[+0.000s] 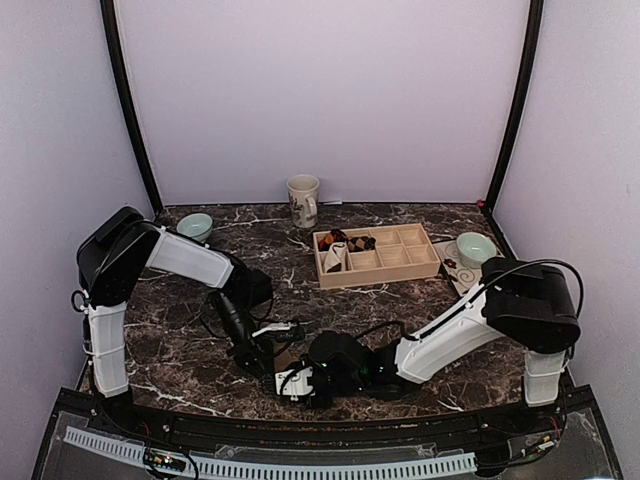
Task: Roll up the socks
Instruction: Roll the sock at the center of the board.
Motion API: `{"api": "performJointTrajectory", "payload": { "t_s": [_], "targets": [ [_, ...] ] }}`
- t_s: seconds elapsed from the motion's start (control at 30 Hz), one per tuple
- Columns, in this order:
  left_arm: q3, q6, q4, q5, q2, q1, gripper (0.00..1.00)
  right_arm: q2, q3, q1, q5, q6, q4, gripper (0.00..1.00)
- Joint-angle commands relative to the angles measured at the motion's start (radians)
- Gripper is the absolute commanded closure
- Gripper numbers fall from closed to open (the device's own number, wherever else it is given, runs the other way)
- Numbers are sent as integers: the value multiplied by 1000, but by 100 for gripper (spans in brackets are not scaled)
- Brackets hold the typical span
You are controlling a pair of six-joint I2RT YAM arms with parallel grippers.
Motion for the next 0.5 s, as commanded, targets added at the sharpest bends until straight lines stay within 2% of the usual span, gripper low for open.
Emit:
{"api": "performJointTrajectory", "payload": {
  "t_s": [0.0, 0.13, 0.3, 0.47],
  "targets": [
    [-20, 18, -25, -131, 21, 5, 78, 54, -5, -12, -16, 36, -1, 69],
    [-18, 15, -28, -136, 17, 5, 76, 73, 0, -17, -39, 45, -17, 73],
    [-66, -64, 68, -207, -81, 16, 67, 83, 17, -33, -119, 95, -103, 96],
    [-164, -184, 208, -306, -267, 70, 64, 84, -8, -35, -169, 181, -117, 100]
  ]
}}
